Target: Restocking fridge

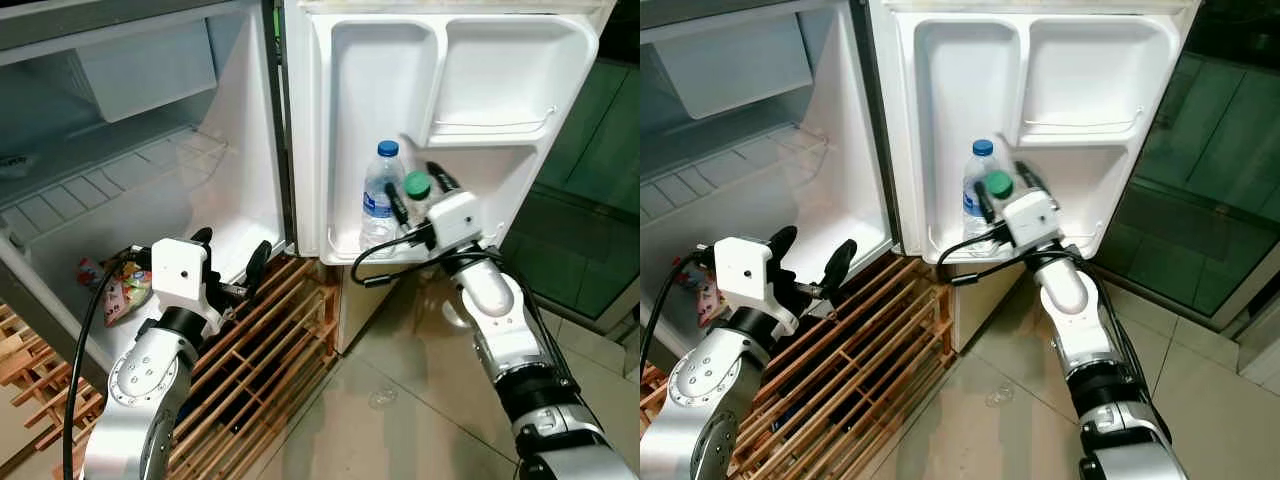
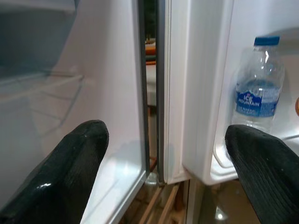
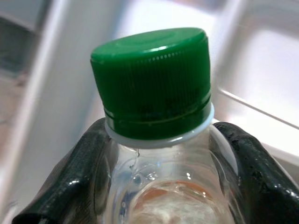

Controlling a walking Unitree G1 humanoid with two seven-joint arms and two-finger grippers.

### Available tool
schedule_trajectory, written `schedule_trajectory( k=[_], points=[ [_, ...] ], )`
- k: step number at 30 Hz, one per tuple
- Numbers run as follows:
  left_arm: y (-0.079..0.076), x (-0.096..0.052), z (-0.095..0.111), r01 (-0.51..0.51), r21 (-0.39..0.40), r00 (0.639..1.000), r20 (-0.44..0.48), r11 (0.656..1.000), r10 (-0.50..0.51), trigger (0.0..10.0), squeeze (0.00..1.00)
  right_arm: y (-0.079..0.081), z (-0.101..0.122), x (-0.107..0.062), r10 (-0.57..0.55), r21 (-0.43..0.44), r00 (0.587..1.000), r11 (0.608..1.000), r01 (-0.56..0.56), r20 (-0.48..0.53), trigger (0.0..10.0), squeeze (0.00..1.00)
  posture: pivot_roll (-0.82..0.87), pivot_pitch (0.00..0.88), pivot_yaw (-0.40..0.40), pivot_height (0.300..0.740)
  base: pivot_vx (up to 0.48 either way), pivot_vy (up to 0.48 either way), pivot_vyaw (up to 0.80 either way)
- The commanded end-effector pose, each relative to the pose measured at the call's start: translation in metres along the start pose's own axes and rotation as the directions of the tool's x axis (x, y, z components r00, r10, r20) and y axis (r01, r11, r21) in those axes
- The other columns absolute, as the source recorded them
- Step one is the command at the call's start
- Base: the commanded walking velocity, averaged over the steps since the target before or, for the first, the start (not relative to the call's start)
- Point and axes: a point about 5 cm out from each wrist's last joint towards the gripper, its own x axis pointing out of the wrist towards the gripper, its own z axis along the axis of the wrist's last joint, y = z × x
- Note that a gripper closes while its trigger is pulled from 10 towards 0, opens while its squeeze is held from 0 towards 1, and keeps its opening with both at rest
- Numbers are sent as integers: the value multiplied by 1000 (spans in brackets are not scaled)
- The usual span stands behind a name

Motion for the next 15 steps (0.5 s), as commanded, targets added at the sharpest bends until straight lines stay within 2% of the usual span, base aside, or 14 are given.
schedule_trajectory(
  k=[1,6,15],
  points=[
    [3,-3,9,-8,33,1000,31,999,7,10000,0,-12,14,12,-26,-47,996,998,30,83,10000,0,-12,0,94,740,0,0,0],
    [5,-8,16,-7,68,999,54,998,3,10000,0,-16,13,14,-29,-56,995,998,35,98,10000,0,11,0,115,740,0,0,0],
    [17,-24,30,1,148,999,42,989,-8,10000,0,-6,9,19,-37,-19,995,999,39,94,10000,0,107,26,185,740,0,0,0]
  ],
)
